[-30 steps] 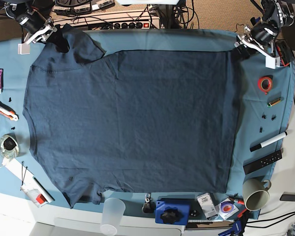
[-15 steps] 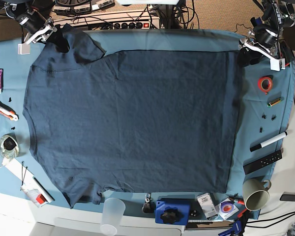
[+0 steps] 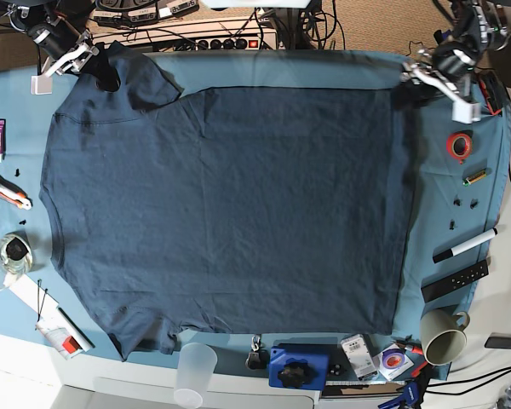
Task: Fold the T-shirt properly
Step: 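Grasp the navy shirt's shoulder edges with left and right grippers, then lift the shoulder edge and fold it over toward the hem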
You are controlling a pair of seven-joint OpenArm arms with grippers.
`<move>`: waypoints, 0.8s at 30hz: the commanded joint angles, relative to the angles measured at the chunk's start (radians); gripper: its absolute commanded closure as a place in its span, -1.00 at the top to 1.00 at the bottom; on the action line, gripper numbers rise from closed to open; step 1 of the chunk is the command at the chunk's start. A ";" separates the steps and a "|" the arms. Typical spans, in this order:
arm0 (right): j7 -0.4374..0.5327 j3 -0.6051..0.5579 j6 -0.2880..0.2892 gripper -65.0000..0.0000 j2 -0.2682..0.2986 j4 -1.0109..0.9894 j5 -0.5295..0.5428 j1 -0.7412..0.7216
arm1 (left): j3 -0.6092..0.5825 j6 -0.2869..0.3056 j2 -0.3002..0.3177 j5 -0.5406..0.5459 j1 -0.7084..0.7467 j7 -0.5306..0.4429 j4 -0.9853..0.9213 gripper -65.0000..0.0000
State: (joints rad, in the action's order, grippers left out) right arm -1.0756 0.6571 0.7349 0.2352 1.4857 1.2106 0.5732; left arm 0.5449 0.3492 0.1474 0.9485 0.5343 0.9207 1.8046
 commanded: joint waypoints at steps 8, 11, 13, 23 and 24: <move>-0.122 -0.016 -0.037 -0.05 -0.002 -0.013 -0.135 0.023 | -0.114 -0.134 0.003 -0.207 0.011 -0.073 0.005 -0.02; -0.105 -0.016 -0.037 -0.20 -0.003 -0.013 -0.133 0.023 | -0.093 -0.162 0.002 -0.221 0.011 -0.093 0.005 -0.12; -0.088 -0.016 -0.037 -0.30 -0.003 -0.013 -0.133 0.023 | -0.076 -0.174 0.002 -0.220 0.011 -0.137 0.004 -0.18; -0.027 -0.016 -0.037 -0.89 -0.002 -0.013 -0.134 0.022 | -0.065 -0.166 0.002 -0.211 0.011 -0.155 0.004 -0.82; -0.027 -0.016 -0.037 -0.92 -0.002 -0.013 -0.134 0.021 | -0.065 -0.166 0.002 -0.206 0.011 -0.155 0.005 -0.88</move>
State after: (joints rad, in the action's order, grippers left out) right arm -1.0237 0.6491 0.7227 0.2317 1.4780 1.1721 0.5766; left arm 0.4793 0.2001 0.1448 0.7708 0.5320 0.7227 1.8088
